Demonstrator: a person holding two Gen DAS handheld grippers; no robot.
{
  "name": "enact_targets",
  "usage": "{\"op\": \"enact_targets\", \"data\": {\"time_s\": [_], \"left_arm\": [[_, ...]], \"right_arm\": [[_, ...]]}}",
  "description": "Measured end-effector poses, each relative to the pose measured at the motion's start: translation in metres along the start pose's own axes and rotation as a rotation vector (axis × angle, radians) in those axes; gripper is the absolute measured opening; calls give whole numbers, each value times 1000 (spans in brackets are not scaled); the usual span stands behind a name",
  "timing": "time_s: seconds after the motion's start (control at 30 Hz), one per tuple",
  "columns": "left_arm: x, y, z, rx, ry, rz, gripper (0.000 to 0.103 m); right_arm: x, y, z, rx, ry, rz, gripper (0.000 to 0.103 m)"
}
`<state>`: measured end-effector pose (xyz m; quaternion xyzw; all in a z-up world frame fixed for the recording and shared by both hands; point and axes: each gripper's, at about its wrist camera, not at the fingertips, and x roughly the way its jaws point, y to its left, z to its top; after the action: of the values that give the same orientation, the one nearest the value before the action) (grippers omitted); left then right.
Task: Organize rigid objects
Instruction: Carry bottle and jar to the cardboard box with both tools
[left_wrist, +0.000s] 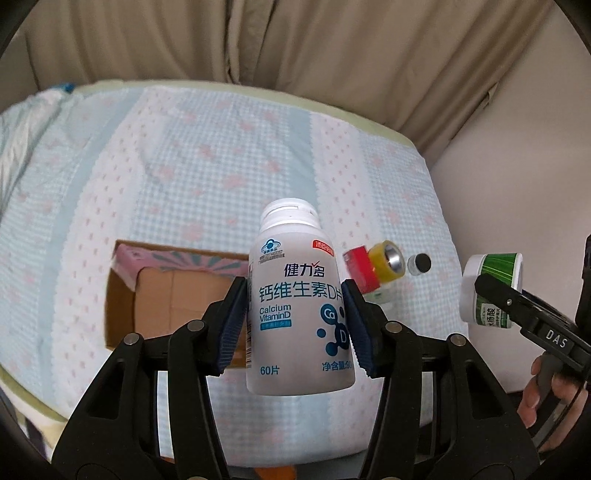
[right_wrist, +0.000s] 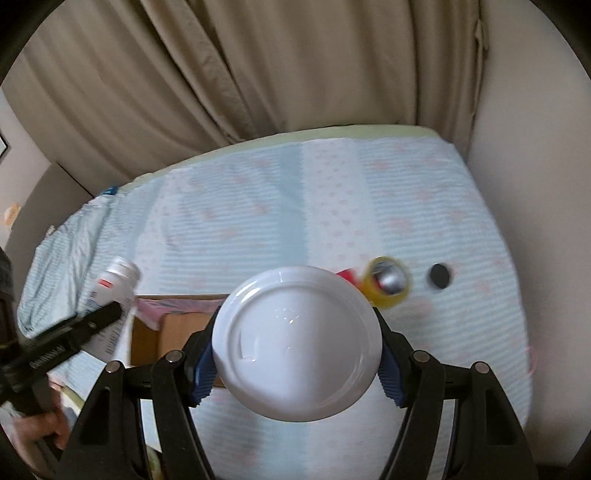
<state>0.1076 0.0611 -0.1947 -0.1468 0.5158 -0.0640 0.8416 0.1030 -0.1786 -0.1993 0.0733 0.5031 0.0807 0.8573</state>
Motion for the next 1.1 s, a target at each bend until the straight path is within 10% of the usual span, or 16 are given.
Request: {"op": "enact_targets", "data": {"time_s": [0.53, 1.1], "left_arm": [[51, 174, 5, 111, 207, -25, 47], [190, 172, -12, 259, 454, 12, 47]], "right_arm": [[118, 148, -35, 185, 207, -15, 67], [274, 130, -50, 243, 453, -91, 67]]}}
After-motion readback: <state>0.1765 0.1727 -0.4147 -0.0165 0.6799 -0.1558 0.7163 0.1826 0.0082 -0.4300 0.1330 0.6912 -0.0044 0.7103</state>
